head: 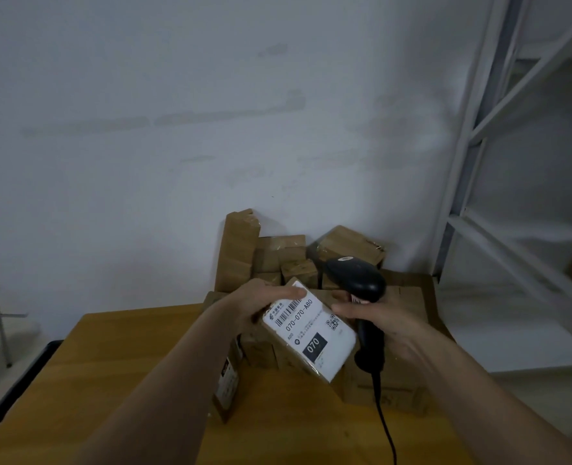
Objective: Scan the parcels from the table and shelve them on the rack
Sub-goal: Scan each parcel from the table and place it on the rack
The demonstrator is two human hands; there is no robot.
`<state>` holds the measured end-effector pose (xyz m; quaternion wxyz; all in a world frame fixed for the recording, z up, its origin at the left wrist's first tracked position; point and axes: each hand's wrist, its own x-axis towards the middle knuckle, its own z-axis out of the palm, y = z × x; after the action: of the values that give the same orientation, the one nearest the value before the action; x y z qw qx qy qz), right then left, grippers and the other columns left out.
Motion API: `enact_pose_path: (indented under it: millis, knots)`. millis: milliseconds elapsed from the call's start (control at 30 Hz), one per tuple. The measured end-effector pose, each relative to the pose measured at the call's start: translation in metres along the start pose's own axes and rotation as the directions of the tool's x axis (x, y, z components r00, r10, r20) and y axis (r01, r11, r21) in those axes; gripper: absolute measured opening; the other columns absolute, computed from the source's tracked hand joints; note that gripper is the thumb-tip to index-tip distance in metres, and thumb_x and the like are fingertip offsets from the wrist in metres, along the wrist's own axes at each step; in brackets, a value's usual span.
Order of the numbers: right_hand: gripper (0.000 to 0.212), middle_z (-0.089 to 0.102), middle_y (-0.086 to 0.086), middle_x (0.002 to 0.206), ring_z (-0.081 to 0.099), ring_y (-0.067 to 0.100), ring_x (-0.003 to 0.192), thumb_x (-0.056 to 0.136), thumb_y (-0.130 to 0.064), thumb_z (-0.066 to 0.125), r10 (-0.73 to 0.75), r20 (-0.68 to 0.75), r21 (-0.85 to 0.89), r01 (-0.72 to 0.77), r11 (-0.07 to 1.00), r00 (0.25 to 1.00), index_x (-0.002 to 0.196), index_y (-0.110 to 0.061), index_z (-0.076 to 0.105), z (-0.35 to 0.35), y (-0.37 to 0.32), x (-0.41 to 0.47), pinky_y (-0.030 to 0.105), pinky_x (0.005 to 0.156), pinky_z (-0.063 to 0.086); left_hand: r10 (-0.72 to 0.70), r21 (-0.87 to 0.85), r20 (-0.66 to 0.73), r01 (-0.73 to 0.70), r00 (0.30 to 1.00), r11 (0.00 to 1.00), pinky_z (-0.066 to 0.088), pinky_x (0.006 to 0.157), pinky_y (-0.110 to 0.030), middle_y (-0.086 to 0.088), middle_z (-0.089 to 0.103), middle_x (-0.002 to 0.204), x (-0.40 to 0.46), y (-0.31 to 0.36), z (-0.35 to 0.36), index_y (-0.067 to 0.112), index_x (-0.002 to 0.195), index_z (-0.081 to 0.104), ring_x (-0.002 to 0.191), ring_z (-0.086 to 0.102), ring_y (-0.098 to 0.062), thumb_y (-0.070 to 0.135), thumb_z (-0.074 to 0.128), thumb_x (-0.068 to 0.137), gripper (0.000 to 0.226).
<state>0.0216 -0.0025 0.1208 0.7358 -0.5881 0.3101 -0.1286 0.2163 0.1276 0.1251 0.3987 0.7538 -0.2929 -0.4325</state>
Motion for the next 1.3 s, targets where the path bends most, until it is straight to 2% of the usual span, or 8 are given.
enact_pose_path:
  millis: [100, 233, 433, 667, 800, 1000, 1200, 1300]
  knots:
    - [0.054, 0.075, 0.012, 0.101, 0.068, 0.027, 0.101, 0.054, -0.012, 0.083, 0.054, 0.111, -0.091, -0.044, 0.995, 0.992, 0.105, -0.008, 0.067, -0.010, -0.001, -0.004, 0.043, 0.094, 0.051, 0.004, -0.116, 0.133, 0.012, 0.991, 0.993, 0.057, 0.070, -0.026, -0.012, 0.073, 0.092, 0.002, 0.000, -0.004, 0.005, 0.102, 0.070, 0.077, 0.070, -0.020, 0.041, 0.071, 0.076, 0.045]
    - [0.040, 0.076, 0.007, 0.096, 0.071, 0.018, 0.092, 0.061, -0.010, 0.079, 0.120, 0.215, -0.119, -0.096, 0.988, 0.969, 0.100, -0.010, 0.068, -0.013, 0.001, -0.008, 0.026, 0.073, 0.055, 0.013, -0.094, 0.105, -0.003, 0.994, 0.996, 0.057, 0.067, -0.026, -0.013, 0.073, 0.091, -0.001, 0.011, 0.003, 0.007, 0.098, 0.070, 0.076, 0.071, -0.021, 0.044, 0.071, 0.072, 0.044]
    - [0.054, 0.076, 0.010, 0.095, 0.068, 0.025, 0.096, 0.054, -0.015, 0.082, 0.130, -0.004, 0.091, -0.129, 0.987, 0.992, 0.105, -0.004, 0.067, -0.016, 0.006, -0.001, 0.031, 0.076, 0.049, -0.064, -0.176, -0.154, 0.036, 0.986, 0.984, 0.052, 0.093, -0.050, -0.007, 0.075, 0.098, -0.003, 0.013, 0.022, 0.014, 0.106, 0.069, 0.100, 0.068, -0.029, 0.067, 0.075, 0.059, 0.072]
    - [0.037, 0.075, 0.007, 0.096, 0.067, 0.019, 0.089, 0.070, -0.016, 0.080, 0.047, -0.063, 0.199, -0.033, 0.980, 0.997, 0.104, -0.011, 0.068, -0.007, 0.011, 0.000, 0.026, 0.064, 0.047, -0.099, -0.716, 0.284, 0.280, 0.954, 0.640, 0.051, 0.088, -0.062, -0.030, 0.051, 0.132, -0.017, -0.010, 0.058, 0.014, 0.129, 0.056, 0.112, 0.053, -0.049, 0.026, 0.086, 0.068, 0.069]
    - [0.055, 0.075, 0.003, 0.103, 0.069, 0.016, 0.096, 0.060, -0.019, 0.083, -0.005, -0.011, 0.165, 0.006, 0.986, 1.000, 0.112, -0.016, 0.067, -0.004, 0.017, 0.000, 0.023, 0.068, 0.052, -0.081, -0.838, 0.185, 0.200, 0.979, 0.508, 0.060, 0.073, -0.050, -0.025, 0.064, 0.121, -0.017, -0.010, 0.065, 0.004, 0.120, 0.064, 0.112, 0.061, -0.043, 0.002, 0.080, 0.068, 0.054]
    - [0.062, 0.074, 0.002, 0.107, 0.062, 0.021, 0.111, 0.056, -0.024, 0.085, -0.047, 0.009, 0.097, 0.046, 0.994, 0.999, 0.115, -0.019, 0.066, -0.006, 0.019, -0.001, 0.035, 0.093, 0.047, -0.091, -0.855, 0.145, 0.171, 0.985, 0.490, 0.056, 0.082, -0.053, -0.025, 0.067, 0.115, -0.019, -0.010, 0.063, 0.002, 0.119, 0.063, 0.109, 0.063, -0.041, -0.008, 0.077, 0.065, 0.056]
    - [0.031, 0.055, -0.018, 0.093, 0.051, 0.002, 0.092, 0.078, -0.020, 0.075, -0.242, -0.041, -0.147, 0.233, 0.961, 0.969, 0.094, -0.036, 0.053, 0.007, 0.004, -0.013, 0.009, 0.068, 0.034, -0.127, -0.803, -0.099, -0.004, 0.987, 0.596, 0.058, 0.080, -0.051, -0.018, 0.063, 0.122, -0.009, -0.003, 0.049, 0.017, 0.144, 0.033, 0.110, 0.061, -0.037, -0.010, 0.081, 0.053, 0.106]
    - [0.035, 0.054, -0.018, 0.096, 0.052, 0.007, 0.098, 0.079, -0.020, 0.075, -0.280, -0.053, -0.196, 0.265, 0.944, 0.959, 0.096, -0.038, 0.051, 0.016, 0.002, -0.019, 0.014, 0.067, 0.036, -0.126, -0.793, -0.153, -0.046, 0.980, 0.607, 0.056, 0.083, -0.051, -0.016, 0.060, 0.123, -0.006, -0.001, 0.042, 0.018, 0.147, 0.026, 0.112, 0.059, -0.036, -0.015, 0.078, 0.058, 0.108]
